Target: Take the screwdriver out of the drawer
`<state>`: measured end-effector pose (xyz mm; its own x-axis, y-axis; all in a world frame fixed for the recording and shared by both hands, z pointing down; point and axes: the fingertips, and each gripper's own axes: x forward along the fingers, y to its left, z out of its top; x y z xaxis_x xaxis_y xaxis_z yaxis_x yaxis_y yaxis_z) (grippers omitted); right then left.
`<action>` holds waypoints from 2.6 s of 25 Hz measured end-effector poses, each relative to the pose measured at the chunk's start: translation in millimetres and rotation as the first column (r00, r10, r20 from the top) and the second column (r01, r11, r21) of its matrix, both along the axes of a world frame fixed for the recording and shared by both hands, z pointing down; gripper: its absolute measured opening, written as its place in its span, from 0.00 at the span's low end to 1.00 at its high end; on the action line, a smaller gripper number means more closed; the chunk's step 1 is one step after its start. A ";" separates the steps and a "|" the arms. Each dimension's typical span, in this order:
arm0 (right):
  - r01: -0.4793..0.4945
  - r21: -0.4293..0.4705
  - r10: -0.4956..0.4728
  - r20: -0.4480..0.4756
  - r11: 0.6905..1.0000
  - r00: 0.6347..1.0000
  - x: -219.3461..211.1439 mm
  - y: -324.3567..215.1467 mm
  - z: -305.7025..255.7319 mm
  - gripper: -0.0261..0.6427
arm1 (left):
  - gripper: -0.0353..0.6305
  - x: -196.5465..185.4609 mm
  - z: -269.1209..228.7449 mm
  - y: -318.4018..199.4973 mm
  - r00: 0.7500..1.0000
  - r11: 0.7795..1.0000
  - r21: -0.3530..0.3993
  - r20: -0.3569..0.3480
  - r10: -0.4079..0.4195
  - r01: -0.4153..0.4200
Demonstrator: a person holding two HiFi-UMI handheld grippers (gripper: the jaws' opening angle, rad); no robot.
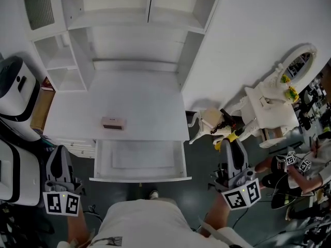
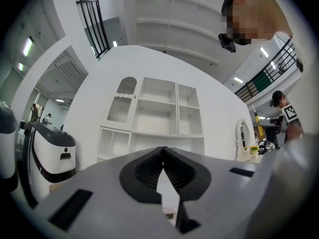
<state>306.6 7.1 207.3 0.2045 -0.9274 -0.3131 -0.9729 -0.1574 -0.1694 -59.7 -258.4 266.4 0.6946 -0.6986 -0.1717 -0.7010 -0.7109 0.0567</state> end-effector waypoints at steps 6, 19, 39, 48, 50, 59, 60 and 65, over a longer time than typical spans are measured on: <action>-0.049 -0.031 0.048 -0.047 0.998 0.998 -5.9 9.3 -0.8 0.17 | 0.08 0.0 8.9 4.9 1.000 1.000 -0.024 0.008 0.015 -0.015; -0.037 -0.063 0.036 -0.020 0.997 0.999 -15.7 1.6 10.4 0.17 | 0.08 15.8 2.7 14.0 0.997 0.997 -0.009 0.030 0.078 -0.078; -0.036 -0.096 0.035 -0.008 0.995 0.999 -38.6 22.0 18.8 0.17 | 0.08 11.0 11.1 35.0 0.992 0.993 -0.033 0.033 0.118 -0.117; 0.001 -0.108 -0.005 -0.043 0.994 0.999 -56.7 15.0 24.1 0.17 | 0.08 -4.5 17.2 42.5 0.996 0.995 -0.040 0.030 0.089 -0.087; 0.014 -0.121 -0.020 -0.049 0.993 0.999 -60.9 11.5 27.1 0.17 | 0.08 -5.9 17.7 44.9 0.996 0.996 -0.041 0.029 0.086 -0.085; 0.037 -0.159 -0.048 -0.067 0.987 0.997 -64.0 4.5 35.3 0.17 | 0.08 -4.4 24.9 50.0 0.997 0.995 -0.061 0.030 0.075 -0.073; 0.038 -0.159 -0.049 -0.067 0.986 0.997 -62.9 4.2 35.9 0.17 | 0.08 -2.5 24.8 50.7 0.997 0.995 -0.060 0.029 0.076 -0.075; 0.041 -0.162 -0.051 -0.053 0.986 0.997 -59.8 2.8 40.4 0.17 | 0.08 0.3 26.2 53.4 0.996 0.995 -0.067 0.032 0.078 -0.076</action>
